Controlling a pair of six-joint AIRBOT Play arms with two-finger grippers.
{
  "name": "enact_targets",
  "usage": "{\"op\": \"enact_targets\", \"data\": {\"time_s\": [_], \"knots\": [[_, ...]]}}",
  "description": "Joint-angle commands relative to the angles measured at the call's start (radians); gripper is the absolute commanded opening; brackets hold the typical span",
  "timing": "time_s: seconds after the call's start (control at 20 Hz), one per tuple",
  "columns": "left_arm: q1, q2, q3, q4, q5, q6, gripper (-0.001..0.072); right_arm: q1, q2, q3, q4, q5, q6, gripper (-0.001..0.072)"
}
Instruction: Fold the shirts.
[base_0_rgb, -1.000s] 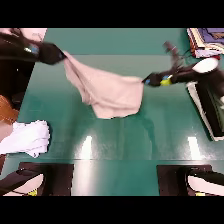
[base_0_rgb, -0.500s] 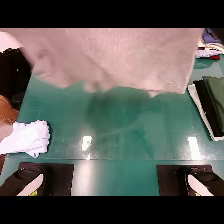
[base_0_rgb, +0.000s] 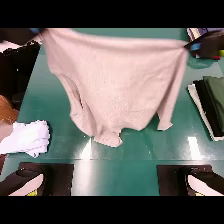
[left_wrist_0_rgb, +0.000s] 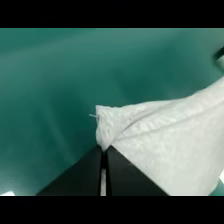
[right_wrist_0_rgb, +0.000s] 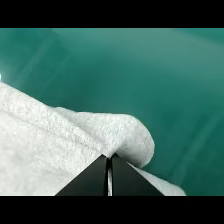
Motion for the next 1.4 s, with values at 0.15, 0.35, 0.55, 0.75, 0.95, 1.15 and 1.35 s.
{"op": "enact_targets", "data": {"time_s": [0.15, 0.35, 0.55, 0.75, 0.95, 1.15, 1.35], "knots": [[0.000, -0.305, -0.119, 0.174, 0.009, -0.001, 0.0023, 0.053, -0.369, 0.003, -0.142, -0.097, 0.019, 0.0010], [0.000, -0.371, -0.119, 0.174, 0.034, -0.001, 0.0023, 0.053, -0.451, 0.003, -0.142, -0.139, 0.018, 0.0010], [0.000, -0.371, -0.119, 0.172, 0.133, -0.002, 0.0023, 0.048, -0.457, 0.003, -0.144, -0.221, 0.019, 0.0011], [0.000, -0.371, -0.119, 0.154, 0.181, -0.002, 0.0023, 0.044, -0.457, 0.003, -0.125, -0.245, 0.019, 0.0014], [0.000, -0.371, -0.119, 0.155, 0.164, -0.004, 0.0023, 0.035, -0.452, 0.003, -0.127, -0.210, 0.019, 0.0392], [0.000, -0.371, -0.119, 0.155, 0.126, -0.002, 0.0023, -0.034, -0.450, -0.007, -0.127, -0.027, 0.014, 0.0389], [0.000, -0.371, -0.119, 0.154, 0.118, -0.002, 0.0023, -0.126, -0.454, -0.159, -0.048, 0.021, -0.024, 0.0389]]}}
